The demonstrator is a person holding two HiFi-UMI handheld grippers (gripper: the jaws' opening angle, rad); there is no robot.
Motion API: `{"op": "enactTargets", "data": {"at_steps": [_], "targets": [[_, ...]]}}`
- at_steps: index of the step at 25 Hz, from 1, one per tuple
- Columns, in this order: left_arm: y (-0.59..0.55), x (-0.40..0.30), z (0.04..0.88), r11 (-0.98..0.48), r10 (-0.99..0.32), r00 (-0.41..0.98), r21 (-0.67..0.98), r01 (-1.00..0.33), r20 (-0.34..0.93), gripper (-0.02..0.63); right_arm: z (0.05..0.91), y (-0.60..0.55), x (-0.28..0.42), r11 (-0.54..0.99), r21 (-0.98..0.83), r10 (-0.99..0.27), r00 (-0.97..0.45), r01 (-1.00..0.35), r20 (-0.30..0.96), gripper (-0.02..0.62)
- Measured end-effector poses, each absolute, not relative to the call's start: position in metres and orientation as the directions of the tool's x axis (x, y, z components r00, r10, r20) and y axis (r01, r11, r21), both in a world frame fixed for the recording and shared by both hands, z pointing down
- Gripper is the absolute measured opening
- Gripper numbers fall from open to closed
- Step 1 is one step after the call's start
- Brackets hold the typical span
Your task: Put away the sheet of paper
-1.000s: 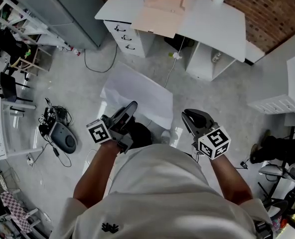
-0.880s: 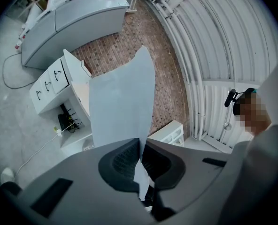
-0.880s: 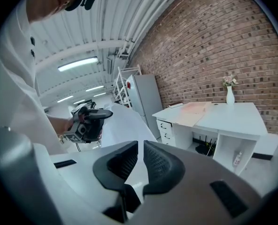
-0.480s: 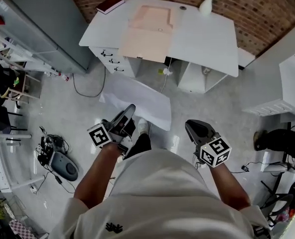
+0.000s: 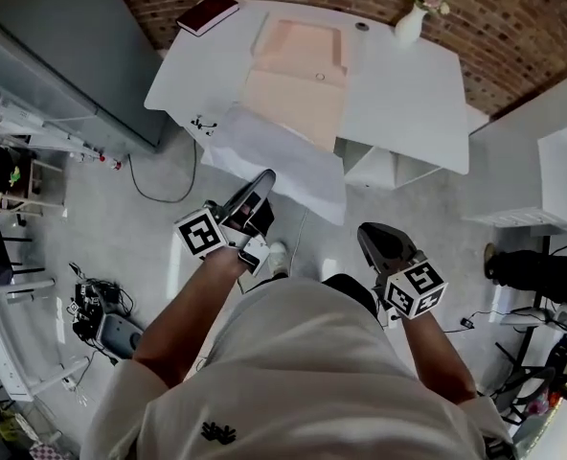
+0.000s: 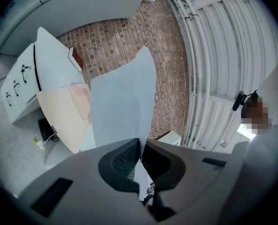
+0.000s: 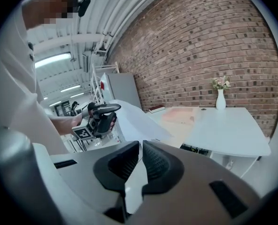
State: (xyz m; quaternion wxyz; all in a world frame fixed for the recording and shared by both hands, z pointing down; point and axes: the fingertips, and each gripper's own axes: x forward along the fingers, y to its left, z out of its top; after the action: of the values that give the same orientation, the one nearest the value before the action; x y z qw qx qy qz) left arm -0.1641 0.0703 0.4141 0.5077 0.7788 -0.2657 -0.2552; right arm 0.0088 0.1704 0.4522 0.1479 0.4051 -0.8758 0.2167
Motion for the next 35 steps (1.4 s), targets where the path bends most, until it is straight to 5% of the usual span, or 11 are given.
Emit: {"op": "enactTargets", "data": {"at_steps": [23, 35], "targets": [[-0.165, -0.095, 0.428, -0.270, -0.781, 0.608, 0.955, -0.120, -0.144, 0.025, 0.450, -0.043, 0.113, 0.603, -0.272, -0.618, -0.655, -0.750, 0.435, 0.049], [-0.263, -0.098, 0.528, -0.143, -0.822, 0.564, 0.987, -0.078, -0.075, 0.024, 0.476, -0.108, 0.157, 0.510, -0.317, -0.630, -0.598, -0.800, 0.496, 0.049]]}}
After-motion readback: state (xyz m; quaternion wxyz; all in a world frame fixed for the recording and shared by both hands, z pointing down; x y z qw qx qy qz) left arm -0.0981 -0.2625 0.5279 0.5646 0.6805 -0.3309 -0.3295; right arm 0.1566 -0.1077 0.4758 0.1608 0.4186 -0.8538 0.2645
